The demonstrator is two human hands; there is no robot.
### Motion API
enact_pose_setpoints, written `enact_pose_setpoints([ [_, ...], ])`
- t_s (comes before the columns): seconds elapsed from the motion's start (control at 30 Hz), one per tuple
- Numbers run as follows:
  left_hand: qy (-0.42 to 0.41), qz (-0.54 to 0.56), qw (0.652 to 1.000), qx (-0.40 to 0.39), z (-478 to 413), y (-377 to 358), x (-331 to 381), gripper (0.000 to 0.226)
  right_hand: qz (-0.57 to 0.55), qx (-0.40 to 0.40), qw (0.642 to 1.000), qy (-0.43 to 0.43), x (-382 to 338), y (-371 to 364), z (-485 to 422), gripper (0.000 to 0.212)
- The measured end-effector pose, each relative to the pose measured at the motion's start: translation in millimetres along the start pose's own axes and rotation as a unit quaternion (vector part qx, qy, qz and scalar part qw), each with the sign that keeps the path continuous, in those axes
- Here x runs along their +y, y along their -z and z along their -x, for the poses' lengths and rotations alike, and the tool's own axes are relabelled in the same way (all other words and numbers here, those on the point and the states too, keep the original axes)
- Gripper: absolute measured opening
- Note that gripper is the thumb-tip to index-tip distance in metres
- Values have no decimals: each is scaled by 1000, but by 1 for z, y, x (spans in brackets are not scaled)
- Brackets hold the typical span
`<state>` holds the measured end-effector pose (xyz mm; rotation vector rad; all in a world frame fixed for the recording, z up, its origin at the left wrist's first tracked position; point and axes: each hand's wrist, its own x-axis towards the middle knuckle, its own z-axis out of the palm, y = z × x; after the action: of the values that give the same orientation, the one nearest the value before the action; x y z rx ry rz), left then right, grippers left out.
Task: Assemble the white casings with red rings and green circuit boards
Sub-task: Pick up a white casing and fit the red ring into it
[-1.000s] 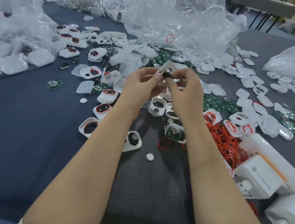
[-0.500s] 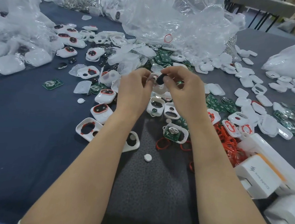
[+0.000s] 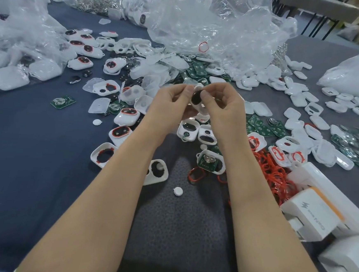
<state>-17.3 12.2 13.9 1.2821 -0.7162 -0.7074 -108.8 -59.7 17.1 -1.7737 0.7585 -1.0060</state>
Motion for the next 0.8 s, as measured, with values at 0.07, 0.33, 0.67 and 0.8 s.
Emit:
enact_pose_setpoints([
  [0.07,6,25,1000,-18,0,1,0,20,-3,3,1000,-7,1,-2,1,16],
  [0.33,-24,-91,994,51,-1,3,0,15,-15,-14,999,-25,1,-2,-1,9],
  [0.67,-58,-121,990,33,1,2,0,20,-28,-13,999,-44,6,-3,-6,5],
  [0.8,-73,-218,972,53,2,-3,-4,13,74,13,997,-9,7,-7,-3,5],
])
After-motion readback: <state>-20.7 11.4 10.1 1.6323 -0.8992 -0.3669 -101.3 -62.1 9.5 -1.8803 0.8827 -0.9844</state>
